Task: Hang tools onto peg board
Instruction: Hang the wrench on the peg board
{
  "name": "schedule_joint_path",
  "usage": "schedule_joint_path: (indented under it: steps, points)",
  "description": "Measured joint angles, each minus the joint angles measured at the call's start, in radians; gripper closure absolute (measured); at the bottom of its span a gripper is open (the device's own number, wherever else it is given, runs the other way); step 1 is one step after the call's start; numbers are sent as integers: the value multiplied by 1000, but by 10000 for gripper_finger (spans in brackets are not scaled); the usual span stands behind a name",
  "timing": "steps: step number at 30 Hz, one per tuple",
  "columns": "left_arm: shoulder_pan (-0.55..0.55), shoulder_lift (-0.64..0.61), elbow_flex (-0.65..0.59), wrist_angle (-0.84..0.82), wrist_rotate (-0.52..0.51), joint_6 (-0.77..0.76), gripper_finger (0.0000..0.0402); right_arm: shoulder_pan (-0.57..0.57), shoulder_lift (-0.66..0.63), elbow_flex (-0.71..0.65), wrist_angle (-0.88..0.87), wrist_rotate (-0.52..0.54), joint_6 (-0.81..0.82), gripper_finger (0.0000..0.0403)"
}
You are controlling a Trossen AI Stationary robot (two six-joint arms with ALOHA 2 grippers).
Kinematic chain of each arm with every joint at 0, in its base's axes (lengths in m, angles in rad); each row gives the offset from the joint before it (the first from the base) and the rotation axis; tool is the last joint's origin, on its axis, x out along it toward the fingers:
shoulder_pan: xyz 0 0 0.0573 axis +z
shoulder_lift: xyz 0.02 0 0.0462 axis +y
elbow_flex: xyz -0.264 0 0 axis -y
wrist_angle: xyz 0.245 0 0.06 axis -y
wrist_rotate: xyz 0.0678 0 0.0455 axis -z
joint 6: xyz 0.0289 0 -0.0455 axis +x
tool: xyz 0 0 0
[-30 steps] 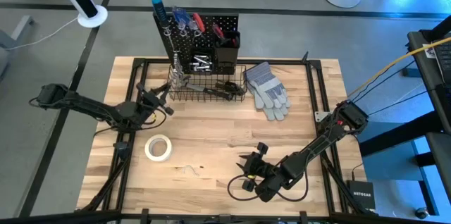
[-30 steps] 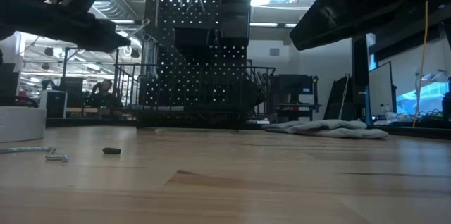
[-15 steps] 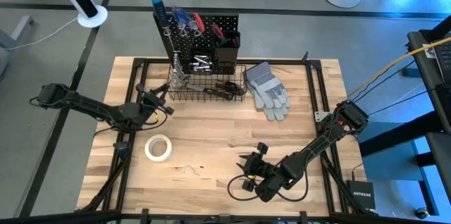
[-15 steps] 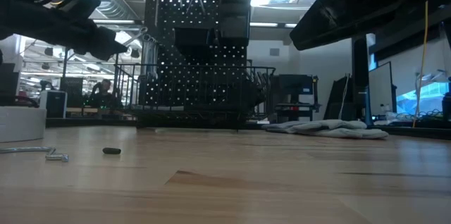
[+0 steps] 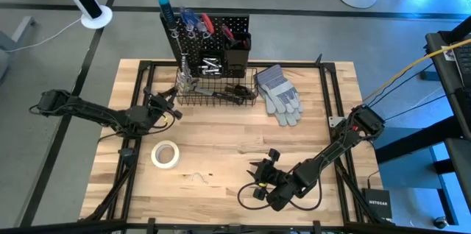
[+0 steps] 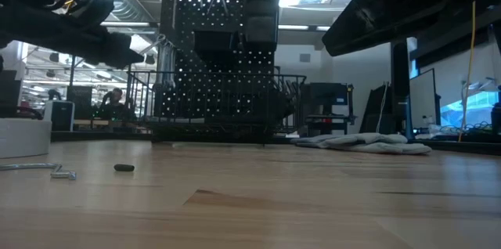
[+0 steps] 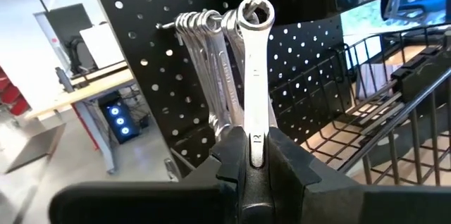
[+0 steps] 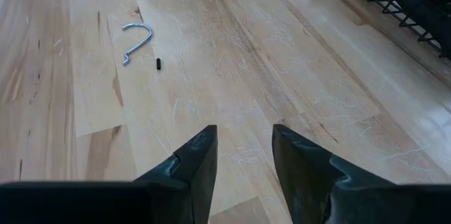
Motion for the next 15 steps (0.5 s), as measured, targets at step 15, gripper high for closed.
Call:
schedule_joint_path:
  steps: [15]
  points:
    - [-61,-2,29,3,10,-82,263,0,0,0,-1,0,0,260]
